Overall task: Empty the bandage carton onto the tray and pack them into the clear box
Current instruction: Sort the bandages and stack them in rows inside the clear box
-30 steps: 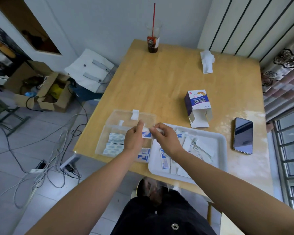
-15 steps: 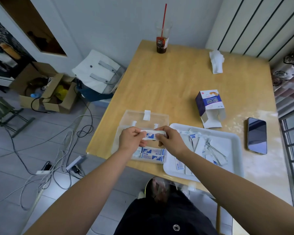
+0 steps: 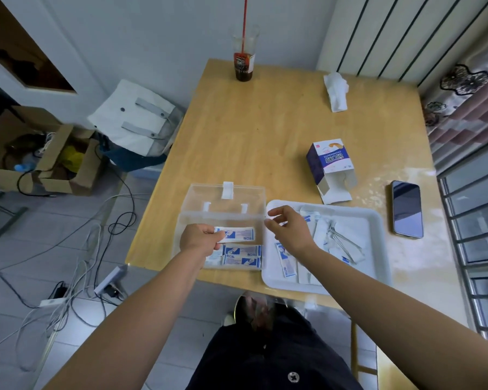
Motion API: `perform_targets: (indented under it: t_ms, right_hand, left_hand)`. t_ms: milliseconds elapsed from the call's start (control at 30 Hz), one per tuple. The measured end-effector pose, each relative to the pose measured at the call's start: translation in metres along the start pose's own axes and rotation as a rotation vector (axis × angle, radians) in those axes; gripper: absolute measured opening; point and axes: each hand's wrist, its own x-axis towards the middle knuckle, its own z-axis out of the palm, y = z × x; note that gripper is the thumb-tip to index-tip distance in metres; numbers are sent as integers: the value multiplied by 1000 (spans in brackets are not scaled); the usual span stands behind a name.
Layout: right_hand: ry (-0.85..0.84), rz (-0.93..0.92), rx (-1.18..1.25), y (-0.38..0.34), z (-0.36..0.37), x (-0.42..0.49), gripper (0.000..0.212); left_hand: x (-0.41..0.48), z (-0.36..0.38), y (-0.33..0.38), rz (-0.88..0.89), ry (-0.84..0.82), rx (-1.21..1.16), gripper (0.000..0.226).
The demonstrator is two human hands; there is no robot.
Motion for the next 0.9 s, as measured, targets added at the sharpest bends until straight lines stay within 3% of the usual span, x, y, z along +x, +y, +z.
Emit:
perform_targets:
  t_ms: [167,467,600,900]
  right_hand:
    - [-140,88,13,7,7,-4,27]
    - [-148,78,-24,12,10,2,25]
    - [-157,89,4,11,10,3,25]
    - [-175,94,8,12,8,3,27]
  left_hand:
    - [5,16,2,27,55,143,19]
    - [6,41,4,113,95,394,23]
    - [2,43,5,167,138,478,50]
    - [5,41,0,214,158,541,50]
